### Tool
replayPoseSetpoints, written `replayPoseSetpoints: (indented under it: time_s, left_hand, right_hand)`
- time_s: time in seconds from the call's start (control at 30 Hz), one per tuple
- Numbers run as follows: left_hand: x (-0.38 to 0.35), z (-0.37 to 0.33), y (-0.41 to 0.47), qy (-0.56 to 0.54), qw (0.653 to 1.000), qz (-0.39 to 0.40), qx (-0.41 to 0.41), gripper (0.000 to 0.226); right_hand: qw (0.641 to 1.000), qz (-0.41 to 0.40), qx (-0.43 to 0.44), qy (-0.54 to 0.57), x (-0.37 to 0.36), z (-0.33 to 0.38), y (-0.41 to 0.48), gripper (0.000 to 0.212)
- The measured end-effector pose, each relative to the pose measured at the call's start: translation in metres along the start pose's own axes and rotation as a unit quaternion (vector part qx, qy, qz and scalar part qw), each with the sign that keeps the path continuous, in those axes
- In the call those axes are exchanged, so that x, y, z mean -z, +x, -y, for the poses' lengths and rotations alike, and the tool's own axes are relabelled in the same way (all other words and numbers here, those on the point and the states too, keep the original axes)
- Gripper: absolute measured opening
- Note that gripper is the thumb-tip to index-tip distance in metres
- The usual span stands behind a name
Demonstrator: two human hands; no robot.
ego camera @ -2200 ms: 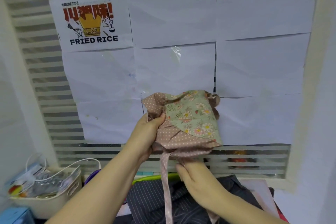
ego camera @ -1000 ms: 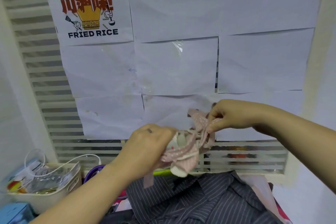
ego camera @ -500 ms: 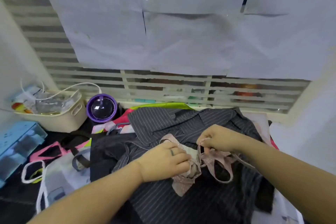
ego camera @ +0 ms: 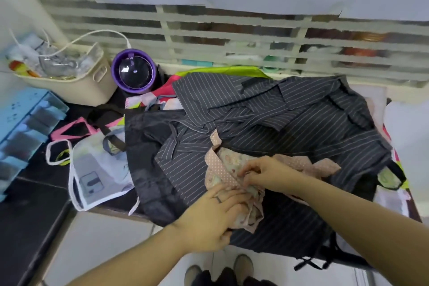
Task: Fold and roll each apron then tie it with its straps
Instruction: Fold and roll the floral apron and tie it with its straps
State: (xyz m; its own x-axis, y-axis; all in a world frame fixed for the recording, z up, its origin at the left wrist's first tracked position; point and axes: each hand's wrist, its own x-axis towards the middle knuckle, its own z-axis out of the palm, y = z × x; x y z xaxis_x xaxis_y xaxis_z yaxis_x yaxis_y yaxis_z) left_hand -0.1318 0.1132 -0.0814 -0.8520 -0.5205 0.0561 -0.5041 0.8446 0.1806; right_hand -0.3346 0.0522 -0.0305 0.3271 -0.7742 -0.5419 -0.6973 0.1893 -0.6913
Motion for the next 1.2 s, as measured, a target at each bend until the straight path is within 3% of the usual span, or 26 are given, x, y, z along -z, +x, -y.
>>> replayPoseSetpoints:
  time_s: [0.07,0.13,0.23,0.3,0.33,0.4,0.5,0.53,0.6,0.67,0.7,0.83,0.97,1.03,1.1,1.13,1.2]
  left_hand:
    - [0.010,0.001,-0.003,-0.154,0.986,-0.021,0.068,0.043]
    - [0.019,0.000,-0.001,-0.258,0.942,-0.080,0.197,0.027]
    - [0.031,0.004,0.011,-0.296,0.849,-0.176,0.400,0.024]
    - [0.034,0.012,0.023,-0.354,0.779,-0.144,0.497,0.037]
    - [0.033,0.017,0.029,-0.368,0.766,-0.121,0.513,0.044]
    - [0.029,0.022,0.040,-0.366,0.774,-0.118,0.503,0.043]
    - [0.032,0.025,0.049,-0.363,0.769,-0.209,0.483,0.025]
    - [0.037,0.026,0.049,-0.385,0.748,-0.243,0.482,0.022]
    - [0.049,0.029,0.049,-0.491,0.669,-0.286,0.479,0.020]
    - [0.062,0.033,0.046,-0.627,0.571,-0.274,0.454,0.025]
    - [0.068,0.034,0.042,-0.676,0.541,-0.245,0.436,0.029]
    - [0.084,0.034,0.010,-0.710,0.546,-0.049,0.442,0.034]
    - [0.098,0.035,-0.030,-0.730,0.492,0.007,0.475,0.037]
    - [0.105,0.047,-0.045,-0.712,0.469,-0.067,0.518,0.041]
    - [0.110,0.068,-0.057,-0.652,0.435,-0.217,0.582,0.036]
    - [0.112,0.080,-0.059,-0.594,0.434,-0.280,0.617,0.033]
    - [0.117,0.104,-0.061,-0.433,0.483,-0.320,0.690,0.029]
  right_hand:
    - [1.000,-0.009,-0.002,0.012,-0.004,0.000,0.002,0.015]
    - [1.000,-0.014,-0.002,0.017,-0.007,0.000,0.002,0.014]
    - [1.000,-0.009,0.004,0.003,-0.005,0.002,-0.001,0.013]
    - [1.000,-0.002,0.019,-0.012,-0.005,0.004,-0.003,0.013]
    - [0.999,0.000,0.026,-0.021,-0.005,0.004,-0.004,0.013]
    - [0.999,0.000,0.033,-0.029,-0.005,0.005,-0.005,0.013]
    - [1.000,0.002,0.018,-0.007,-0.005,0.004,-0.006,0.014]
    - [1.000,0.001,0.013,-0.002,-0.005,0.003,-0.006,0.015]
    - [1.000,-0.002,0.010,-0.002,-0.004,0.002,-0.005,0.016]
    - [1.000,0.001,0.010,0.007,-0.004,0.002,-0.004,0.017]
    - [1.000,0.005,0.010,0.013,-0.004,0.002,-0.003,0.017]
    - [1.000,0.005,-0.005,0.022,-0.004,0.000,0.001,0.016]
    - [0.999,0.011,-0.005,0.032,-0.005,0.000,0.005,0.011]
    - [0.999,0.013,-0.007,0.034,-0.004,0.002,0.006,0.012]
    - [1.000,0.017,-0.008,0.021,-0.005,0.004,0.008,0.012]
    - [1.000,0.019,-0.008,0.011,-0.005,0.005,0.009,0.012]
    - [1.000,0.019,-0.008,-0.007,-0.006,0.006,0.010,0.009]
